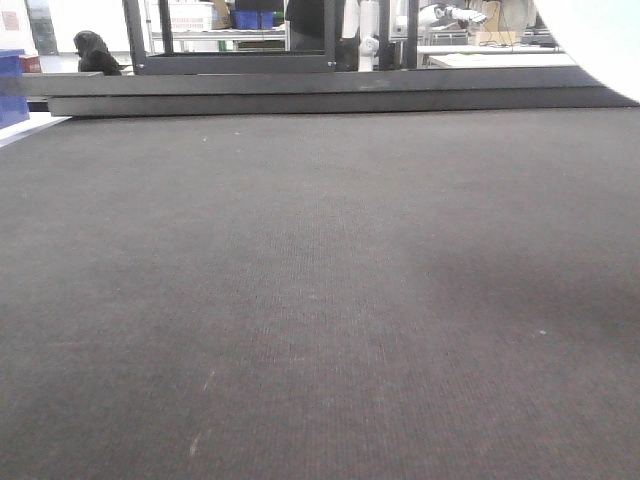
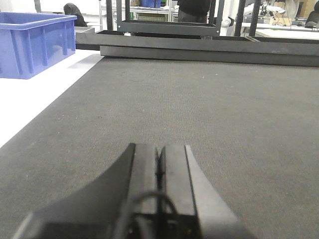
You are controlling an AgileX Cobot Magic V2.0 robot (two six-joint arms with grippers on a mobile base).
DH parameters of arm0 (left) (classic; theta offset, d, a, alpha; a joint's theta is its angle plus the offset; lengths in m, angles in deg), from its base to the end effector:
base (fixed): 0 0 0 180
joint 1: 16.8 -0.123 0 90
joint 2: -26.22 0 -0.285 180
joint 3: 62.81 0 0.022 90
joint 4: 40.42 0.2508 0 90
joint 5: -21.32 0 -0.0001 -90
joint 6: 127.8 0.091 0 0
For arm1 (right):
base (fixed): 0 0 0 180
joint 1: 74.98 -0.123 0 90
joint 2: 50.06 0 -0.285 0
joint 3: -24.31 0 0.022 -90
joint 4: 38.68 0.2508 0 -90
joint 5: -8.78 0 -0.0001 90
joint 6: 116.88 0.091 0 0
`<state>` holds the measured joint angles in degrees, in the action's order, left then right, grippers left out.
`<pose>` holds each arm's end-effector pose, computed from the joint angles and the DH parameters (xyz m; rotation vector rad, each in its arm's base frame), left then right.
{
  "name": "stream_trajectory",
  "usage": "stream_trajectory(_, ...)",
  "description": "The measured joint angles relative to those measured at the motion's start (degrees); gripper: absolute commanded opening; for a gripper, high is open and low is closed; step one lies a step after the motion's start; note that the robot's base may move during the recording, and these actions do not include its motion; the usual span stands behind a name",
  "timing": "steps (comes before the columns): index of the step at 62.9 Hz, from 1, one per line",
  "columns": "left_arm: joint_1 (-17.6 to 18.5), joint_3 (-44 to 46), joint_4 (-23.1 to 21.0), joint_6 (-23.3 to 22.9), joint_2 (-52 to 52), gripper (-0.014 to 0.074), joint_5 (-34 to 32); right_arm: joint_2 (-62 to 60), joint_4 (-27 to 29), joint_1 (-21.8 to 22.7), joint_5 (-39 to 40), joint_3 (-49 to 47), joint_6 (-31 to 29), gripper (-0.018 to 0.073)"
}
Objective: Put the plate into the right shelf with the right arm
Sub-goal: 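Hold the plate raised in the right gripper beside the robot, then drive the base away from the table carrying the plate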
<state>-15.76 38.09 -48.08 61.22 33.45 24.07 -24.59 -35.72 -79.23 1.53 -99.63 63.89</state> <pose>0.0571 -0.0016 0.1983 0.0377 1.5539 -0.0004 0.0782 0.0064 0.3061 -0.0125 1.5504 0.1149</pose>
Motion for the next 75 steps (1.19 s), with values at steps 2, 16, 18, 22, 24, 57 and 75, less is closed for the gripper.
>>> stream_trajectory(2,0.00,0.00,0.00,0.00,0.00,-0.0128,0.00,0.00,0.00,0.00,0.00,0.00,0.00,0.0050)
stream_trajectory(16,0.00,0.00,0.00,0.00,0.00,-0.0128,0.00,0.00,0.00,0.00,-0.09,0.00,0.00,0.0050)
stream_trajectory(18,0.00,0.00,0.00,0.00,0.00,-0.0128,0.00,0.00,0.00,0.00,-0.09,0.00,0.00,0.0050)
stream_trajectory(22,0.00,0.00,0.00,0.00,0.00,-0.0128,0.00,0.00,0.00,0.00,-0.09,0.00,0.00,0.0050)
stream_trajectory(24,0.00,0.00,0.00,0.00,0.00,-0.0128,0.00,0.00,0.00,0.00,-0.09,0.00,0.00,0.0050)
stream_trajectory(57,0.00,0.00,0.00,0.00,0.00,-0.0128,0.00,0.00,0.00,0.00,-0.22,0.00,0.00,0.0050)
stream_trajectory(75,0.00,0.00,0.00,0.00,0.00,-0.0128,0.00,-0.29,0.00,0.00,-0.22,0.00,0.00,0.0050)
